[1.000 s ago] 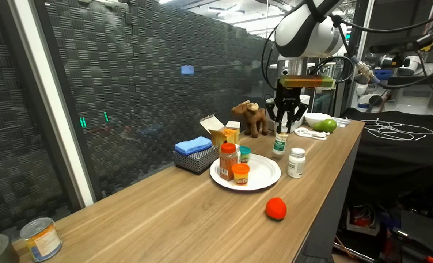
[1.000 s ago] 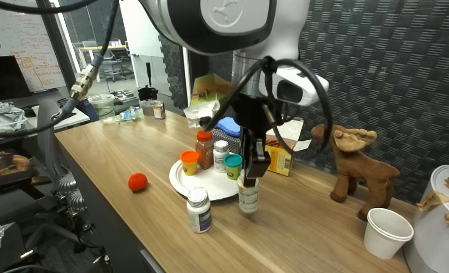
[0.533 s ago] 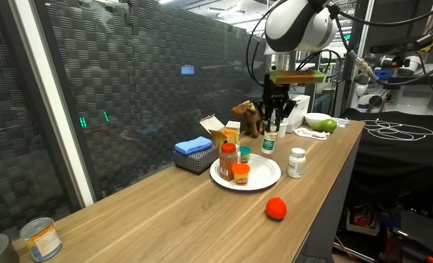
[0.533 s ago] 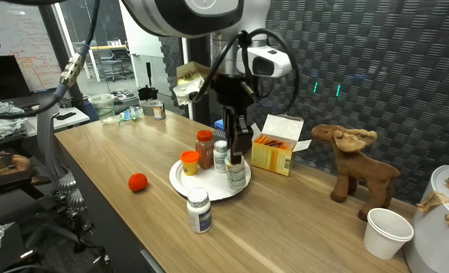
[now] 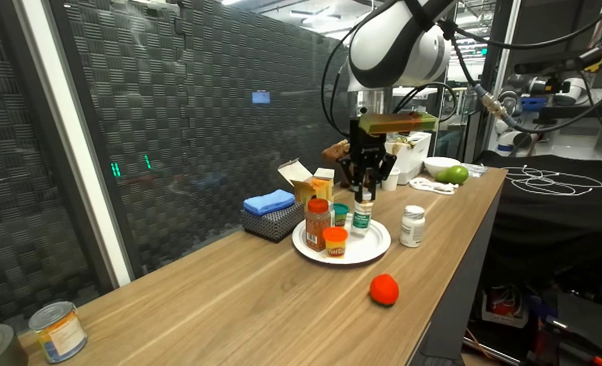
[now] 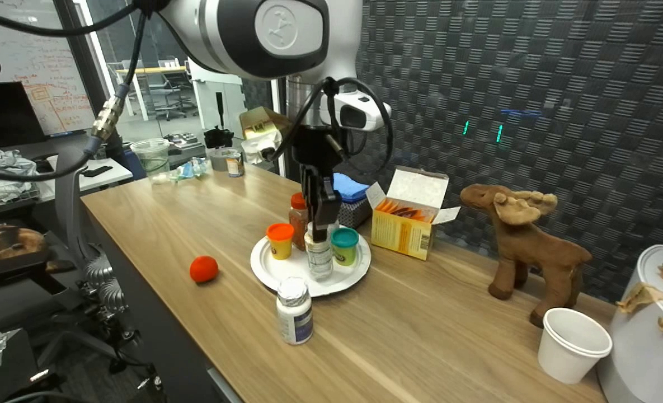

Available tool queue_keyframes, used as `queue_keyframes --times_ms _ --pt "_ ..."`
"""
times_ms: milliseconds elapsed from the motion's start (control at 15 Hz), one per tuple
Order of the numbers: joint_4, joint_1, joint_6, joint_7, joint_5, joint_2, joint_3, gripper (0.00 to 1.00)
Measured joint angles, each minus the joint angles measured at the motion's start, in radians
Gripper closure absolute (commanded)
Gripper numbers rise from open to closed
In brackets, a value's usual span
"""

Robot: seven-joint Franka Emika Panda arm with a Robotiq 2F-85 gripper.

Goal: Put the bottles on the tray

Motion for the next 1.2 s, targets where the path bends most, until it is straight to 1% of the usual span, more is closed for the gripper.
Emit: queue_keyframes --times_ms 533,600,667,733,800,867,1067,1133,1200 --pt "0.023 -0.004 0.008 -0.001 -0.014 0.041 -0.010 0.84" --pt "0.028 -0.005 0.008 -0.001 -0.014 0.044 -0.011 0.76" --pt "0.033 -0.007 0.008 -0.001 -0.014 0.047 -0.011 0.45" --pt "0.038 -0.008 0.008 -0.001 -0.014 0.049 -0.011 0.43" --pt "0.041 -0.009 0.008 -0.003 -0.014 0.051 -0.011 0.37" --pt "0.044 -0.010 0.008 -0.007 -0.014 0.051 -0.011 0.31" --pt "0.051 -0.017 0.009 -0.024 -0.014 0.049 -0.012 0.06" --pt "0.051 -0.018 0.014 -0.025 -0.014 0.047 -0.012 0.01" --pt "0.050 -0.018 0.023 -0.025 -0.014 0.043 -0.012 0.00"
